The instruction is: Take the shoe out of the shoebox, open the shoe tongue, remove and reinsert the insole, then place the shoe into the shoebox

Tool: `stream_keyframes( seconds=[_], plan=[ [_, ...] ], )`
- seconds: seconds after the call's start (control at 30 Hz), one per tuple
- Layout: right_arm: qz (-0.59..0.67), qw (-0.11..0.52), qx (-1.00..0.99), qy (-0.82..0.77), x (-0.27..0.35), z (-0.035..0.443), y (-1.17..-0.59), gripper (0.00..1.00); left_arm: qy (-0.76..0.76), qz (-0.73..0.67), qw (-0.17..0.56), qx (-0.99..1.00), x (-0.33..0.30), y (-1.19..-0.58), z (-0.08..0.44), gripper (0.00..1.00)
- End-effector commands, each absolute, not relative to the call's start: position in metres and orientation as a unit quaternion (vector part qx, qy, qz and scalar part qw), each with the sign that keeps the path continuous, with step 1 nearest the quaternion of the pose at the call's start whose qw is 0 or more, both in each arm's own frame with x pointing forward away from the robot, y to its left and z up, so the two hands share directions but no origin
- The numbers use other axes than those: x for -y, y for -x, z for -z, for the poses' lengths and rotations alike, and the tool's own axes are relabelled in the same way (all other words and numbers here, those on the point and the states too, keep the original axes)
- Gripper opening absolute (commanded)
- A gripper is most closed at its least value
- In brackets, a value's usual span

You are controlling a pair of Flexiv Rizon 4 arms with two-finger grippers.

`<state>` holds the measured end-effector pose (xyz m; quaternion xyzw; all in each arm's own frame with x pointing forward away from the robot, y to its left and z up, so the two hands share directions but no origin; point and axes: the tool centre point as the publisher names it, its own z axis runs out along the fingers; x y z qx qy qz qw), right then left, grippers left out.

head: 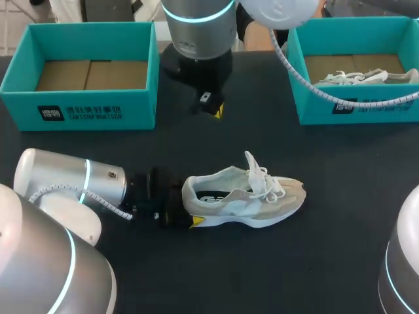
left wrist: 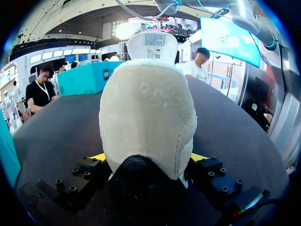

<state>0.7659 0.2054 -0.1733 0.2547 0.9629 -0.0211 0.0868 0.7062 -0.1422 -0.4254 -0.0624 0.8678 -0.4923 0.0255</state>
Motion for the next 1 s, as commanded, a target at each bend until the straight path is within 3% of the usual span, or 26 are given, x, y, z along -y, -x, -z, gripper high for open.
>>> stream_keyframes(
  seconds=[0.03,0.47,0.7,1.0],
  plan=[
    [0.019,0.087,-0.963,-0.255,-0.204,0.174,-0.765,0.0,0.063,0.49,0.025,-0.869,0.141,-0.708,0.429,0.0],
    [0.019,0.087,-0.963,-0.255,-0.204,0.174,-0.765,0.0,0.063,0.49,0.025,-0.869,0.141,-0.708,0.429,0.0],
    [0.056,-0.015,-0.996,-0.061,-0.213,0.232,-0.729,0.0,0.063,0.49,0.025,-0.869,0.141,-0.708,0.429,0.0],
    [0.059,-0.047,-0.997,-0.028,-0.209,0.281,-0.71,0.0,0.063,0.49,0.025,-0.869,0.141,-0.708,0.429,0.0]
  ],
)
